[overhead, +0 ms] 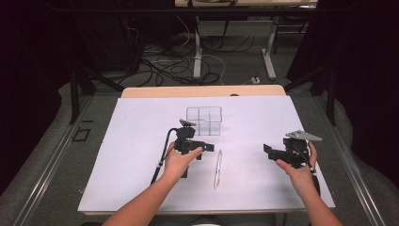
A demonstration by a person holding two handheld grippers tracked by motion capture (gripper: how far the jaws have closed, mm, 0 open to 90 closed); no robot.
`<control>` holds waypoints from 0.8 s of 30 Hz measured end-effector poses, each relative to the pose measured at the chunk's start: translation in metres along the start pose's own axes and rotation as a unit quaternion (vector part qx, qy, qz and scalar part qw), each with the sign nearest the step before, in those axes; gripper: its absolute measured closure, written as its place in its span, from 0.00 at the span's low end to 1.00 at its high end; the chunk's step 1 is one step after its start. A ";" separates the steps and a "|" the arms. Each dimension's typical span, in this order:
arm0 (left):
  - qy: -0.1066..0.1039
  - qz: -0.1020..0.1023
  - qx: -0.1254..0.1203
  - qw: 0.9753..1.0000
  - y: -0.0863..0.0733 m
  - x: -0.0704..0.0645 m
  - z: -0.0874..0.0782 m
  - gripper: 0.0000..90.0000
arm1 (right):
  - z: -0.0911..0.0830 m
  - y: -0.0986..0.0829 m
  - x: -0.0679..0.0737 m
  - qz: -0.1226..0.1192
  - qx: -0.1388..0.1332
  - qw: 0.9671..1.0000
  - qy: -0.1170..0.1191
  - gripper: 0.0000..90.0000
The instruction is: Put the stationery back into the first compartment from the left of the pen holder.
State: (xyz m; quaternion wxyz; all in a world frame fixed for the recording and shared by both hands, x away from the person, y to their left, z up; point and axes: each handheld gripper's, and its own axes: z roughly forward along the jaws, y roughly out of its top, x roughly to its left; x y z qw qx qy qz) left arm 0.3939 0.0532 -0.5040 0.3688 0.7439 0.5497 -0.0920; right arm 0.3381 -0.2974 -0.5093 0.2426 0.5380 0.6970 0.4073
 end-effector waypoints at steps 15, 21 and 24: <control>-0.011 -0.056 0.032 0.998 -0.001 0.000 0.021 0.55 | 0.002 0.000 0.002 0.002 0.004 1.000 0.003 0.15; -0.008 -0.060 0.046 0.997 -0.003 0.000 0.029 0.56 | 0.003 -0.001 0.004 -0.005 0.005 1.000 0.005 0.14; -0.006 -0.058 0.050 0.997 -0.004 0.000 0.033 0.57 | 0.003 -0.001 0.004 -0.011 0.005 1.000 0.008 0.14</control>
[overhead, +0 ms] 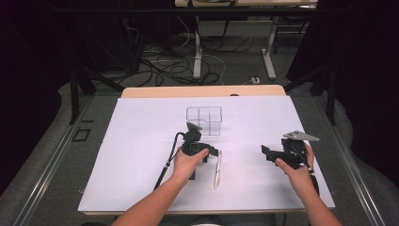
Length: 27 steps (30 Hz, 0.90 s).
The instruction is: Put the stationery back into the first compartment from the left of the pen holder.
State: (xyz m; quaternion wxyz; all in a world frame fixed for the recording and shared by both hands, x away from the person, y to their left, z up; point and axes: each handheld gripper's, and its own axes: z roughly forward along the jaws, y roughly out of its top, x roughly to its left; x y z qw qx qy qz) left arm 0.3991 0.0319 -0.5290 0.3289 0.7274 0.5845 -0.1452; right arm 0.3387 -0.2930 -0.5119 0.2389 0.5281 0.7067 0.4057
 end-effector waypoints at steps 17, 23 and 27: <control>0.004 0.004 0.017 1.000 -0.005 -0.006 0.020 0.64 | 0.001 0.000 0.000 0.009 0.004 1.000 0.010 0.09; 0.004 0.003 0.026 1.000 -0.005 -0.008 0.024 0.66 | 0.001 -0.001 -0.001 0.005 0.009 1.000 0.008 0.08; 0.005 0.003 0.028 1.000 -0.005 -0.008 0.025 0.69 | 0.001 -0.001 -0.001 0.004 0.010 1.000 0.009 0.06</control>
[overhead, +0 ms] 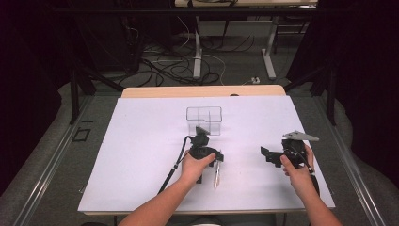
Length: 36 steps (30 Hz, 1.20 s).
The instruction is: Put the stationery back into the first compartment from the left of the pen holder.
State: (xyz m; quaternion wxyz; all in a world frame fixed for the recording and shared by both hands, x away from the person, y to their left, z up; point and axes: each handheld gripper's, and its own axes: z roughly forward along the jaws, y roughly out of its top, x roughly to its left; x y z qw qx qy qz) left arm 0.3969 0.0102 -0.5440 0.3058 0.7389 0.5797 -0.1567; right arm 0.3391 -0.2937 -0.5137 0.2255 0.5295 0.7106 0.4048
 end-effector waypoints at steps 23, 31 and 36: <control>0.013 0.002 0.001 1.000 0.001 -0.002 0.004 0.82 | 0.001 0.000 -0.001 -0.001 0.005 1.000 0.003 0.00; 0.018 0.007 0.003 1.000 0.001 -0.002 0.004 0.86 | 0.001 0.000 0.001 0.001 0.008 1.000 0.004 0.00; 0.017 0.002 0.002 1.000 0.000 -0.002 0.004 0.87 | 0.001 0.000 0.001 0.002 0.009 1.000 0.007 0.00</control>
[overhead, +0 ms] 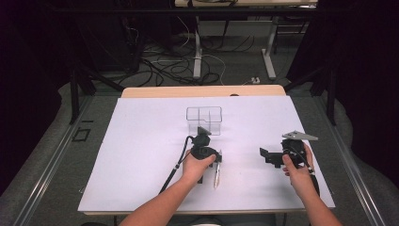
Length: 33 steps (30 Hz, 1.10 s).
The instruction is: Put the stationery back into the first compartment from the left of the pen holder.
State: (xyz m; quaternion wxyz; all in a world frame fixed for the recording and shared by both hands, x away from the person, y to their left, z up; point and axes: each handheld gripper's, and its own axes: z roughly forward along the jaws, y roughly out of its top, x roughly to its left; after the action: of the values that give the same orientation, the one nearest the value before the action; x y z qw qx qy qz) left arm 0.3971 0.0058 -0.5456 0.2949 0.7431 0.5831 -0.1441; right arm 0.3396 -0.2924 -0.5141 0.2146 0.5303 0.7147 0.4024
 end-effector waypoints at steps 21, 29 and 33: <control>-0.015 0.006 -0.006 1.000 -0.001 -0.002 -0.003 0.88 | 0.000 0.000 -0.001 -0.003 0.002 1.000 0.000 0.00; -0.026 0.006 -0.019 0.999 0.000 -0.001 -0.011 0.88 | 0.000 -0.001 -0.001 -0.004 0.002 1.000 0.000 0.00; -0.030 0.007 -0.026 0.999 0.001 -0.001 -0.017 0.88 | 0.000 -0.001 -0.001 -0.006 0.002 1.000 0.000 0.00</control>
State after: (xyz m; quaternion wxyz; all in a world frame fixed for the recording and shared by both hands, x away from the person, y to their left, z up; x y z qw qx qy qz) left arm 0.3956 0.0148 -0.5317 0.3322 0.7350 0.5720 -0.1490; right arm 0.3399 -0.2936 -0.5148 0.2160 0.5265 0.7185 0.3999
